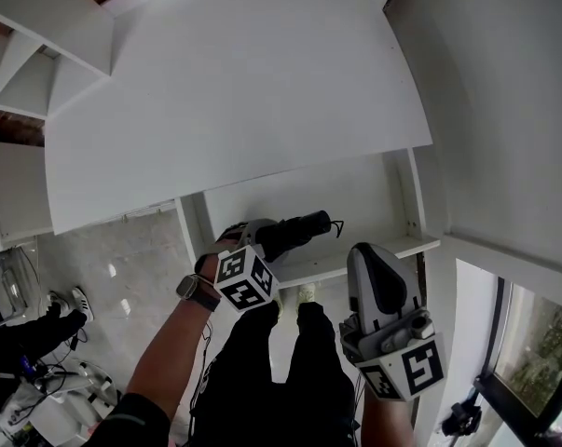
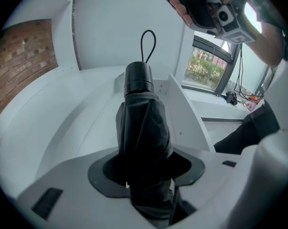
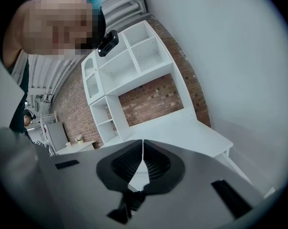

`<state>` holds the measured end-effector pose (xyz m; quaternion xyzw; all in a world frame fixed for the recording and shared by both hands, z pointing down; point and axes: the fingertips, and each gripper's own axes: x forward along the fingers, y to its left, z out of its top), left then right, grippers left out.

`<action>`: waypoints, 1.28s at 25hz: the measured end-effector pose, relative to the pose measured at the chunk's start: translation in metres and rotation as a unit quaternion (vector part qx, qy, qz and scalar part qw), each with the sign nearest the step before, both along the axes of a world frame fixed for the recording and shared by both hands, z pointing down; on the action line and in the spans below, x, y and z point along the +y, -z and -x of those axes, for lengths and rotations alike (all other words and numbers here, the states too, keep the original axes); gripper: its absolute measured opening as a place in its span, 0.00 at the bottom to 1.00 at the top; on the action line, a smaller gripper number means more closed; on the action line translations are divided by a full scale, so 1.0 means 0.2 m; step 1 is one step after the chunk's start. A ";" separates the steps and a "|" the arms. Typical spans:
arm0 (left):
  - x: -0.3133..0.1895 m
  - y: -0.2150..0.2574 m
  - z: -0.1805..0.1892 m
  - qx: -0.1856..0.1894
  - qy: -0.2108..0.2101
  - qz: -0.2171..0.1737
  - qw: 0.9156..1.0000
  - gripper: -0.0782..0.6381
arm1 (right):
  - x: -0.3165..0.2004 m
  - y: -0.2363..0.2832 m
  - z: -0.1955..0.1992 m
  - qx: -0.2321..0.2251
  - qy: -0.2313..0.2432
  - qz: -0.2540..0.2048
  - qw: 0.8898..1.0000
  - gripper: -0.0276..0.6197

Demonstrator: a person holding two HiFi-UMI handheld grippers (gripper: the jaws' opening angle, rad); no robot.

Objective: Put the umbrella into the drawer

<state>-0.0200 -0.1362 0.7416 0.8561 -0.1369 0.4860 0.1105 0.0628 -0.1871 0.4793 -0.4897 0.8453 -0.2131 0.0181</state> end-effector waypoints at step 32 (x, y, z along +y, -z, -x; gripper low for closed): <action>-0.14 0.15 0.00 0.012 0.061 -0.023 0.998 0.32 | 0.01 0.14 -0.09 -0.023 -0.001 0.002 1.000 0.05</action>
